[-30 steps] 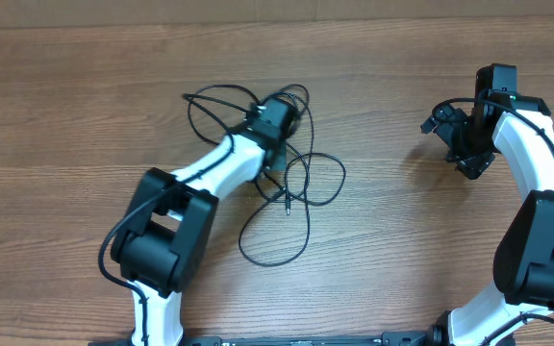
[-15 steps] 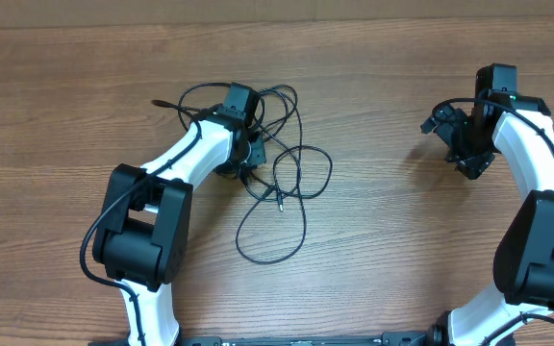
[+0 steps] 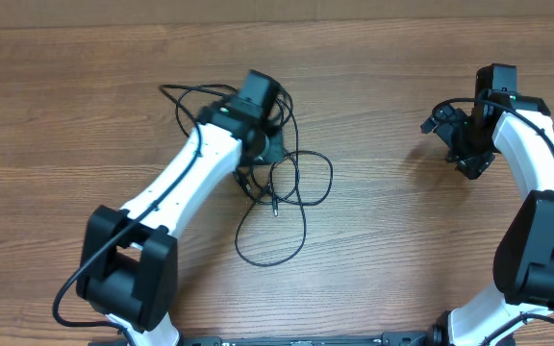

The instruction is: Untangle cables

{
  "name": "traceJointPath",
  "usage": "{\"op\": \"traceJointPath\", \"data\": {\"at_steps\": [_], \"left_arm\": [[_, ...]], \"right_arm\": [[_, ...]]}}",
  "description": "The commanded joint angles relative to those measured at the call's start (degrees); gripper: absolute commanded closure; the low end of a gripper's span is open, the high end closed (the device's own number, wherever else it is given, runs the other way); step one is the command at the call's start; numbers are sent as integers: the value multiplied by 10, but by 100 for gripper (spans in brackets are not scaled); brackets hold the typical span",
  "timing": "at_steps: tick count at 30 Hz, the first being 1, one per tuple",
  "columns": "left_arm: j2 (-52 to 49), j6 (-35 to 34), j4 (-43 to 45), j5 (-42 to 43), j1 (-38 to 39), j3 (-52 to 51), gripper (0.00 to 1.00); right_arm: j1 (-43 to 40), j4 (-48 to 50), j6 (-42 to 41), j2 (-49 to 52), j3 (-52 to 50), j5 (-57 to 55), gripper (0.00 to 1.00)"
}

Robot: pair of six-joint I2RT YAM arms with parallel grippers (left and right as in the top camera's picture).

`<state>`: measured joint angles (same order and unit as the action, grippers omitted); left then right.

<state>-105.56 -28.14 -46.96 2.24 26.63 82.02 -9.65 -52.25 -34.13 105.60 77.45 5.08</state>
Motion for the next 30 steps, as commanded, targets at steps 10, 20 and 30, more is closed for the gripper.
{"op": "traceJointPath", "data": {"at_steps": [10, 20, 30], "left_arm": [[-103, -56, 19, -12, 127, -14, 74], [-165, -66, 43, -7, 126, -13, 96], [-131, -35, -35, 35, 101, 48, 96]], "right_arm": [[-1, 2, -2, -5, -2, -7, 0], [-1, 2, -2, -5, -2, -7, 0], [-1, 2, -2, -5, -2, -8, 0]]}}
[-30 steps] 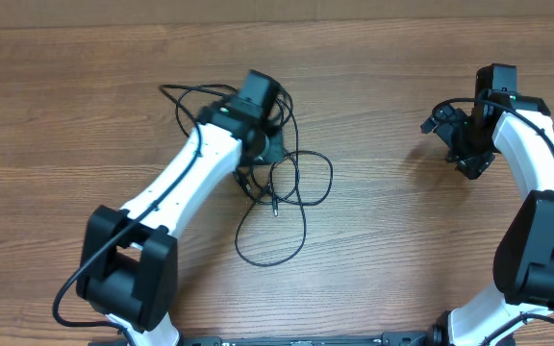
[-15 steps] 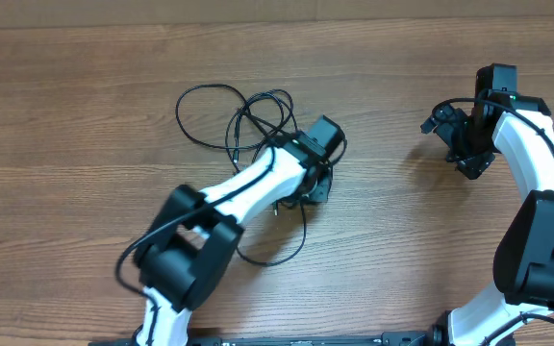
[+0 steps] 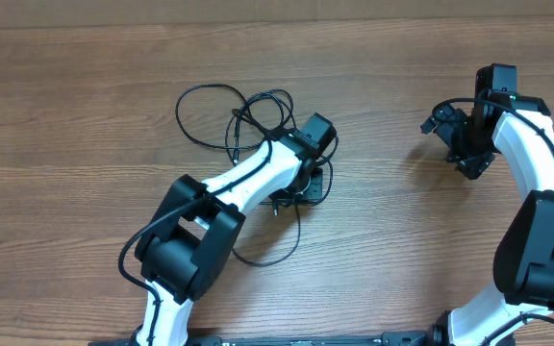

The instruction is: Untangle cables

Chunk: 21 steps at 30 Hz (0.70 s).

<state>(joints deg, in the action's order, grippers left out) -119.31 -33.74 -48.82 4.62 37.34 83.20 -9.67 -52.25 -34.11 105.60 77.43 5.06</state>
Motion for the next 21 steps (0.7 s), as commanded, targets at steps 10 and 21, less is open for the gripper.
{"op": "traceJointPath", "data": {"at_steps": [10, 21], "left_arm": [[57, 1, -49, -86, -7, 60, 93], [37, -45, 16, -86, 4, 39, 63]], "right_arm": [[0, 2, -2, -5, -2, -7, 0], [0, 2, -2, -5, -2, -7, 0]]}}
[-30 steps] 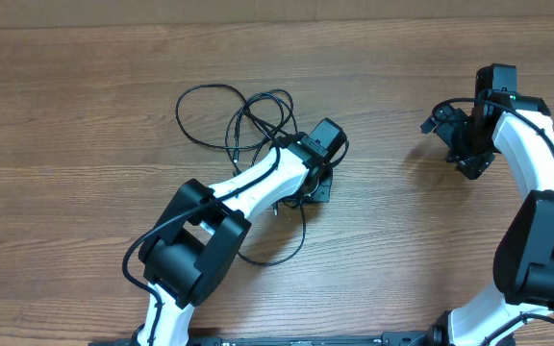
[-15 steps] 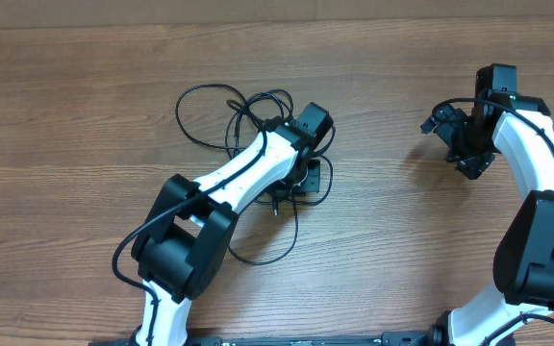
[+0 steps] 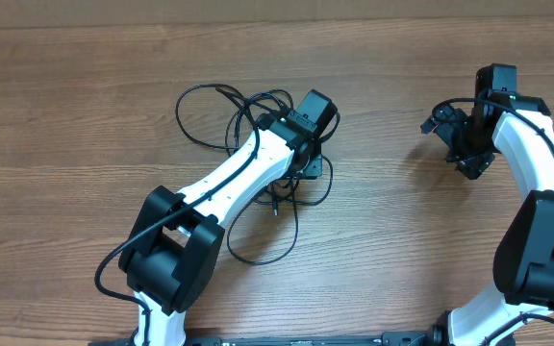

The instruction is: Untangle cables

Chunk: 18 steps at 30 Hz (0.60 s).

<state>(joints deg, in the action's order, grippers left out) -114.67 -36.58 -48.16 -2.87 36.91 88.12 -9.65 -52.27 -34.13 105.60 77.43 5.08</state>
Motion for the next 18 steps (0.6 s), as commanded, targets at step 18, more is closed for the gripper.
{"op": "traceJointPath", "data": {"at_steps": [18], "left_arm": [[-81, -22, 51, -11, 10, -11, 79]], "right_arm": [[-1, 2, -2, -5, -2, -7, 0]]}}
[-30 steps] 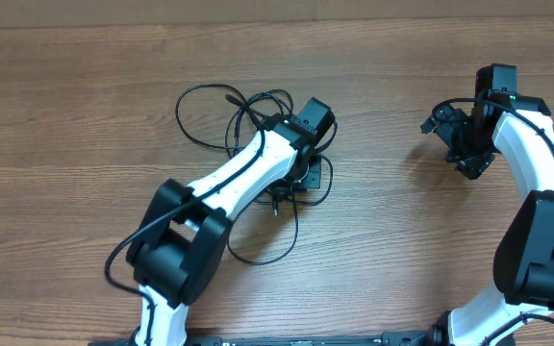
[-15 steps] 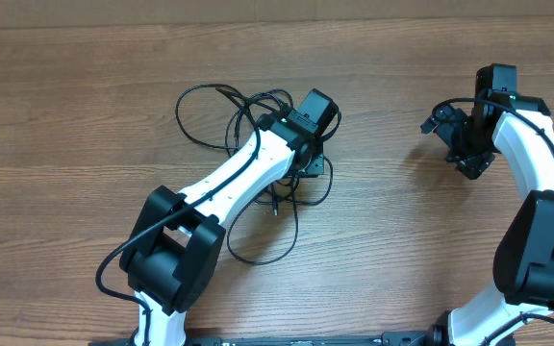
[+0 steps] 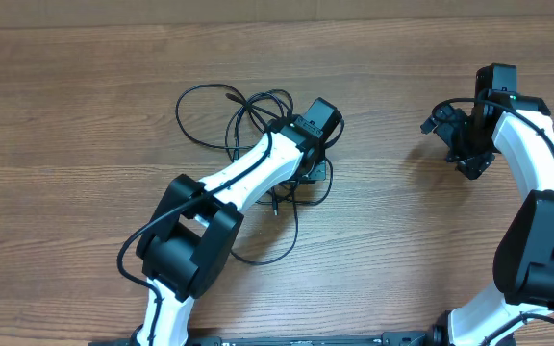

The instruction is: Untangle cables

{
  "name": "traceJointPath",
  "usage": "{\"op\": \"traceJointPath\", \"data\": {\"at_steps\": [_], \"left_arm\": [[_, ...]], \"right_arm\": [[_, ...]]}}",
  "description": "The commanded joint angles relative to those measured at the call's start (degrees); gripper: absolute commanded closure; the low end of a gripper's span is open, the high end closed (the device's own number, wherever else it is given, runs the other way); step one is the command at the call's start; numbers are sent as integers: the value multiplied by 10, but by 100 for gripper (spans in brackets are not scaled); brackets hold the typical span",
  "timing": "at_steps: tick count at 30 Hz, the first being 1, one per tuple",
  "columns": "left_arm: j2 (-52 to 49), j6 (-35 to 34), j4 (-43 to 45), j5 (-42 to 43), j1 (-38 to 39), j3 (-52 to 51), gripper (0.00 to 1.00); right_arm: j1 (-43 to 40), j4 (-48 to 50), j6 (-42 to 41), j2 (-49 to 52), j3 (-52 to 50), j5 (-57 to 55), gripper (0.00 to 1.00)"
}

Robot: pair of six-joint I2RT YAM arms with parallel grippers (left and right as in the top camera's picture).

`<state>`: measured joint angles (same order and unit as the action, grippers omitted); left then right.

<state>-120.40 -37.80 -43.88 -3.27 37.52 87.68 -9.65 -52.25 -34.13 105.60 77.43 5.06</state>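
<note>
Thin black cables (image 3: pixel 243 123) lie tangled on the wooden table's middle. One loop spreads to the upper left and a larger loop (image 3: pixel 275 252) trails toward the front. My left gripper (image 3: pixel 314 171) points down into the right side of the tangle. Its fingers are hidden under the wrist, so its state and any hold on a cable stay unclear. My right gripper (image 3: pixel 453 146) hovers far to the right, away from the cables, its fingers apart with nothing between them.
The wooden table (image 3: pixel 85 211) stretches around the tangle on all sides. My left arm's white link (image 3: pixel 248 178) lies across the lower part of the cables. The right arm's links stand along the right edge.
My left gripper has shifted slightly right and toward the front over the right side of the tangle, and its elbow has swung right. The cables look unchanged. The right arm has not moved.
My left gripper first stood over the upper-left part of the tangle, covering that loop. Then it was at the tangle's right side, with the upper-left loop showing and the front loop slightly shifted. It has stayed there with small shifts. The right gripper kept still.
</note>
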Motion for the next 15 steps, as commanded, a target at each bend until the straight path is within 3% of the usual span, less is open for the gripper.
{"op": "traceJointPath", "data": {"at_steps": [1, 8, 11, 15], "left_arm": [[-28, -10, 10, -7, 4, -7, 79], [-50, -10, 16, -7, 4, -7, 78], [-51, -10, 19, 24, 4, -7, 96], [-51, 14, 27, 109, 4, -7, 96]], "right_arm": [[-1, 2, -2, -5, -2, -7, 0], [-1, 2, -2, -5, -2, -7, 0], [-1, 2, -2, -5, -2, -7, 0], [-1, 2, -2, -5, -2, -7, 0]]}}
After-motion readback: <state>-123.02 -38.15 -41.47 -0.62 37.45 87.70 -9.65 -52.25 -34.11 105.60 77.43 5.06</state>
